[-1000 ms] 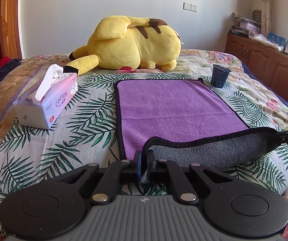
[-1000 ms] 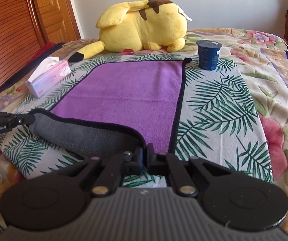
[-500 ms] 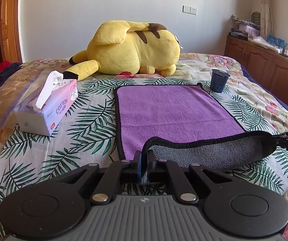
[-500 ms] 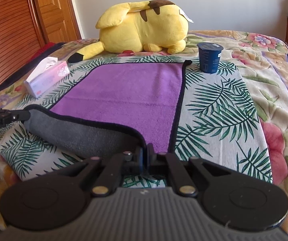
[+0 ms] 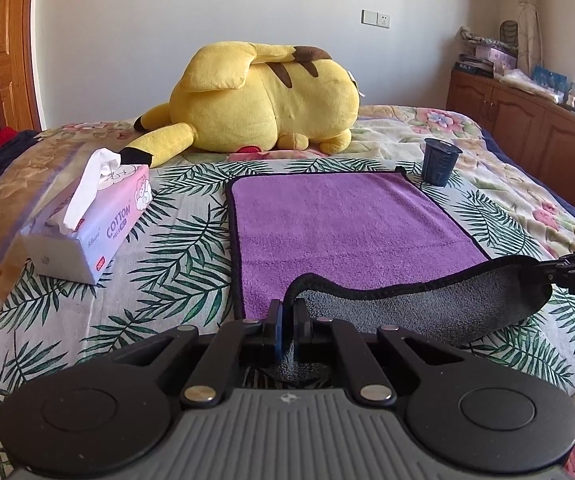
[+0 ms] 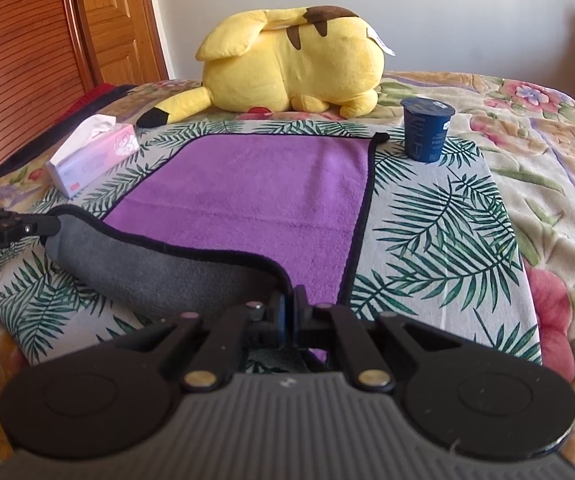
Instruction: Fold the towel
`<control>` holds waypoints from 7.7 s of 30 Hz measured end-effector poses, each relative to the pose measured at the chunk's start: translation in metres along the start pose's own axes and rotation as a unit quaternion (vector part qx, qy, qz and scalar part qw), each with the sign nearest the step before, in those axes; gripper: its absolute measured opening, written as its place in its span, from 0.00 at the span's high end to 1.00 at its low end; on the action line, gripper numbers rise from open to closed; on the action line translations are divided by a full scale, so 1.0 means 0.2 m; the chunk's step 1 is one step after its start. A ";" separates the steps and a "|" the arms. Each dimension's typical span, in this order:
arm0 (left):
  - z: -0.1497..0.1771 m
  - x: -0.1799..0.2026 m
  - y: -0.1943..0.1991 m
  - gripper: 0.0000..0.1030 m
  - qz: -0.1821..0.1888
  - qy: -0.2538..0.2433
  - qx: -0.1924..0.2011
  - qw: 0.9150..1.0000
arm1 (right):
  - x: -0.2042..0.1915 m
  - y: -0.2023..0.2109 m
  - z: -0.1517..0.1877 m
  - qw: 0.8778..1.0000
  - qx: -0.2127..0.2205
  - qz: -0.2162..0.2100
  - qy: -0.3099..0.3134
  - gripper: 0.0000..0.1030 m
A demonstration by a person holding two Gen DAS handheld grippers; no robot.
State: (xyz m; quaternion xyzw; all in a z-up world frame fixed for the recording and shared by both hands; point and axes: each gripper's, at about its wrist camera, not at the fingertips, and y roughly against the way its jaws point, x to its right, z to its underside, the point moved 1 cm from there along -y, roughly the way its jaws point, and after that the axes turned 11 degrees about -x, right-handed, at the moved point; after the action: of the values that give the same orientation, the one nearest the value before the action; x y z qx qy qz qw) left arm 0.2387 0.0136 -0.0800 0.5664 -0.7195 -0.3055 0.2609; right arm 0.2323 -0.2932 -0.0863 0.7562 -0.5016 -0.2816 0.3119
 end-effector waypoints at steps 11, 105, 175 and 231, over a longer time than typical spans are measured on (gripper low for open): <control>-0.08 -0.02 0.00 1.00 0.013 0.010 0.008 1.000 | 0.03 0.00 -0.08 1.000 0.020 -0.015 0.002 0.96; -0.76 -0.10 -0.65 0.64 -0.070 -0.016 0.027 0.997 | 0.21 -0.49 -0.70 0.994 0.066 0.079 0.044 0.85; -0.31 0.32 1.06 0.16 -0.056 -0.042 0.104 0.992 | -0.26 0.90 -0.26 0.986 0.140 0.083 -0.024 0.00; 0.48 0.38 0.97 0.16 -0.065 -0.003 0.089 0.994 | -0.54 0.83 0.44 0.990 0.116 0.079 -0.009 0.00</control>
State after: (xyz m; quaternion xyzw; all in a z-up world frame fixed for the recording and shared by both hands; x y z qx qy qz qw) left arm 0.0252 -0.0127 -0.0003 0.6322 -0.7063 -0.2582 0.1865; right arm 0.0338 -0.2590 -0.0049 0.7430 -0.5915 -0.2029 0.2386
